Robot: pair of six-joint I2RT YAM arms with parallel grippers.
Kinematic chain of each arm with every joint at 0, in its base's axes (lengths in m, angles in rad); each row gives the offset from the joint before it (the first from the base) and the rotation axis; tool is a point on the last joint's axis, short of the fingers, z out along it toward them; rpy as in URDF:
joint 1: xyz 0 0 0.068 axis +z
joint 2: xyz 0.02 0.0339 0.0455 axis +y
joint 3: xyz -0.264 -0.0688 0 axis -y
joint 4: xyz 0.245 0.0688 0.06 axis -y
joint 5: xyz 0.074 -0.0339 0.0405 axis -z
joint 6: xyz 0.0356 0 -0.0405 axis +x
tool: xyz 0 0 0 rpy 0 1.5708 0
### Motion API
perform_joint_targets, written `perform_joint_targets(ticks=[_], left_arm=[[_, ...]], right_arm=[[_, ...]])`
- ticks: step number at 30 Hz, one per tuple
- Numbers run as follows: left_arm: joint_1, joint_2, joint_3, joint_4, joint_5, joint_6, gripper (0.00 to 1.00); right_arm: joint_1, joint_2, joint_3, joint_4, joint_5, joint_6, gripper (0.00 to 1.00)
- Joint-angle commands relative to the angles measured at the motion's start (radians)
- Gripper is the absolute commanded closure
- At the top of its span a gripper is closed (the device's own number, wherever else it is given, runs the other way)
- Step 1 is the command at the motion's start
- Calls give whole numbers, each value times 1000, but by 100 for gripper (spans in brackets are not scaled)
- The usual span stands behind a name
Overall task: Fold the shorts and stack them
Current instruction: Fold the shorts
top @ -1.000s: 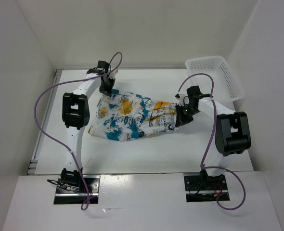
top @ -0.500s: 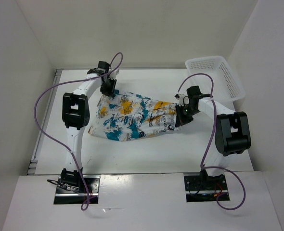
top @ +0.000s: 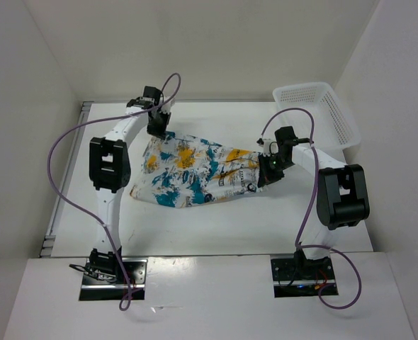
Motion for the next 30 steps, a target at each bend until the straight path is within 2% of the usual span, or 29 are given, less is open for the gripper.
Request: perform_joint_targets(ticks=[1, 4, 8, 15, 16, 18, 19, 20, 21, 22, 26, 29, 30], left_arm=[[37, -158, 65, 27, -13, 4, 100], [48, -158, 160, 18, -46, 4, 100], [48, -62, 235, 9, -56, 4, 100], [59, 115, 341, 0, -209, 4, 100], [68, 136, 341, -9, -209, 4, 100], [68, 146, 352, -9, -221, 4, 90], [68, 161, 361, -9, -221, 4, 83], [68, 170, 361, -9, -212, 4, 71], [68, 170, 370, -9, -212, 4, 45], [68, 170, 370, -20, -212, 4, 39], [68, 150, 390, -51, -240, 4, 25], [68, 66, 320, -51, -279, 4, 23], [68, 4, 244, -34, -289, 4, 21]], right_arm=[[6, -22, 26, -28, -36, -27, 100], [6, -22, 26, -28, -47, -36, 100], [6, -13, 35, -28, -56, -36, 100], [6, -13, 35, -37, -56, -45, 100], [6, -13, 35, -37, -56, -45, 93], [6, -13, 35, -37, -56, -45, 70], [6, -22, 35, -37, -67, -56, 59], [6, -22, 35, -37, -67, -56, 44], [6, -22, 44, -37, -79, -65, 39], [6, -34, 44, -37, -79, -65, 34], [6, -35, 119, -62, -69, -65, 17], [-17, -35, 153, -82, -59, 44, 15], [-17, -35, 153, -92, -59, 77, 14]])
